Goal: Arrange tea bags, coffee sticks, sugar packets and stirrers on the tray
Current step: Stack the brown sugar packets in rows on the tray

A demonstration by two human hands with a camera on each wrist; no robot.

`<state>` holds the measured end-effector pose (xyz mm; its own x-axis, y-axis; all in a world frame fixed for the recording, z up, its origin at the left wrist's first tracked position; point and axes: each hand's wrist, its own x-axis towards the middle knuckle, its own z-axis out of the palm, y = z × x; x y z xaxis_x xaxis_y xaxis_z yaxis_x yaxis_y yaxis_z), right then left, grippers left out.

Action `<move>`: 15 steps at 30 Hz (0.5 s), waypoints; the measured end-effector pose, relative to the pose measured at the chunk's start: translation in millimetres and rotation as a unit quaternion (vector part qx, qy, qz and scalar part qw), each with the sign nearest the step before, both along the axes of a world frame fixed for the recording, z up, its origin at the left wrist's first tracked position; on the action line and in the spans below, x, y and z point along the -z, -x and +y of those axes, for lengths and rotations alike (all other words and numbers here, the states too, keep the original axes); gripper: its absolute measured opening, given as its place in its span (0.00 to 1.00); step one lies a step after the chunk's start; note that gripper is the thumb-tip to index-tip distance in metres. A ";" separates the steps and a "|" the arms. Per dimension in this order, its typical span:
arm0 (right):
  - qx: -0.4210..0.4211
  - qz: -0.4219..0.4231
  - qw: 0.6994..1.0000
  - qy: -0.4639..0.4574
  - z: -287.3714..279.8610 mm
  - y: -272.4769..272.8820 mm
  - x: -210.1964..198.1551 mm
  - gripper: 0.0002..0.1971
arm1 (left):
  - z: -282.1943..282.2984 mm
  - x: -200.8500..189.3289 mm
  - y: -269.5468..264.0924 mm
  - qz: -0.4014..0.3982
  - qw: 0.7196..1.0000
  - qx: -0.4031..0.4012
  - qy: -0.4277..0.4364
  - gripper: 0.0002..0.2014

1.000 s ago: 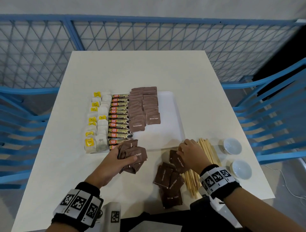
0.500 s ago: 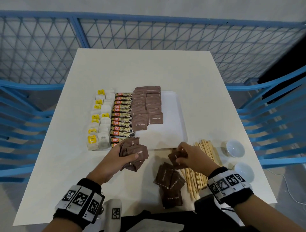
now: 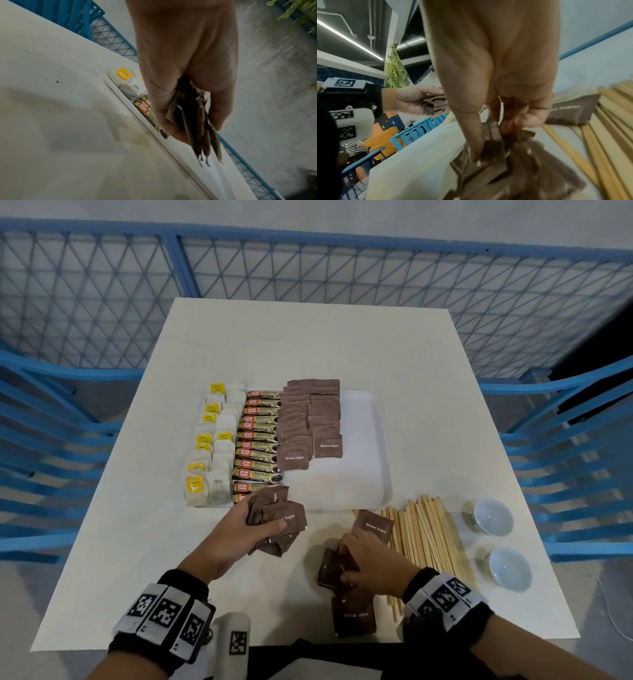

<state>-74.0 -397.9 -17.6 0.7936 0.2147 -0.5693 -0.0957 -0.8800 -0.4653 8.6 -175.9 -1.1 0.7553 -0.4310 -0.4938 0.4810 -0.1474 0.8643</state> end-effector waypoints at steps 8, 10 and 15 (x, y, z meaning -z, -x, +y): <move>0.164 -0.006 0.948 -0.272 -25.2 -28.9 -40.9 0.06 | -8.5 -2.7 3.2 -0.009 1.000 -0.013 0.011 0.24; 0.178 -0.011 0.928 -0.327 -24.1 -38.8 -54.5 0.04 | -14.5 -7.9 1.8 -0.007 0.999 -0.010 0.038 0.23; 0.208 -0.015 0.894 -0.397 -18.4 -58.9 -62.9 0.06 | -30.6 -18.2 -2.2 -0.021 0.997 -0.027 0.065 0.23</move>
<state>-15.1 -416.3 45.3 0.9108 0.2251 -0.3461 -0.3151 -0.1625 -0.9350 10.8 -206.5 17.2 0.7978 -0.4473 -0.4042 0.4487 -0.0073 0.8936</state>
